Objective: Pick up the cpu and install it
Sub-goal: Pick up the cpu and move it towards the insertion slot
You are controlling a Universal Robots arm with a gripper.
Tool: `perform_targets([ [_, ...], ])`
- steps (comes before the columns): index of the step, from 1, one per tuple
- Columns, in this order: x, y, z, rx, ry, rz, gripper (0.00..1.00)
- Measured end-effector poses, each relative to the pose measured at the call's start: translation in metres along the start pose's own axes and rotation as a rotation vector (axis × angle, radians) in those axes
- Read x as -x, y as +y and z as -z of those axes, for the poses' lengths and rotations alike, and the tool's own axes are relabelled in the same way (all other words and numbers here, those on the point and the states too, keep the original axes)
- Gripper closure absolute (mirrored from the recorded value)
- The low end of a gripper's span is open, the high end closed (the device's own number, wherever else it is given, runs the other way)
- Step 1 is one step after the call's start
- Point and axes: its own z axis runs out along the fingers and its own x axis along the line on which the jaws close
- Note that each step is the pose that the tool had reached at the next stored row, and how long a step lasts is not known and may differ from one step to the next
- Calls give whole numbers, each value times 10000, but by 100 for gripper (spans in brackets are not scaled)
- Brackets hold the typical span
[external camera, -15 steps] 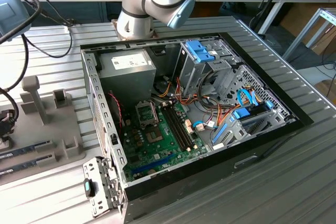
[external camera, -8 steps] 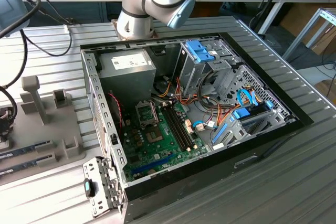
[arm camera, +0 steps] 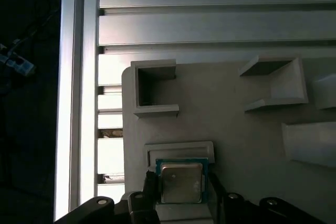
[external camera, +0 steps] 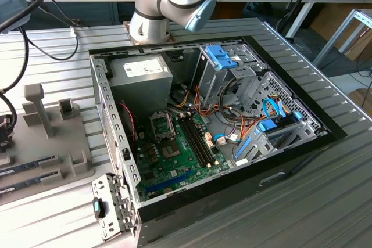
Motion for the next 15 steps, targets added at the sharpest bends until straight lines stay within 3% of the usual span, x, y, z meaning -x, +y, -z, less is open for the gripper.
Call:
perform_targets([
  [1,0,0,1,-165,-8,5,53],
  [3,0,0,1,-801,-32,23,53],
  [5,0,0,2,-1172,-48,35,53],
  [6,0,1,2,-1432,-57,43,53],
  [7,0,1,4,-1601,-66,49,53],
  [8,0,2,16,-1676,-64,53,53],
  [10,2,6,47,-1676,-68,54,53],
  [15,8,31,227,-1677,-67,55,53],
])
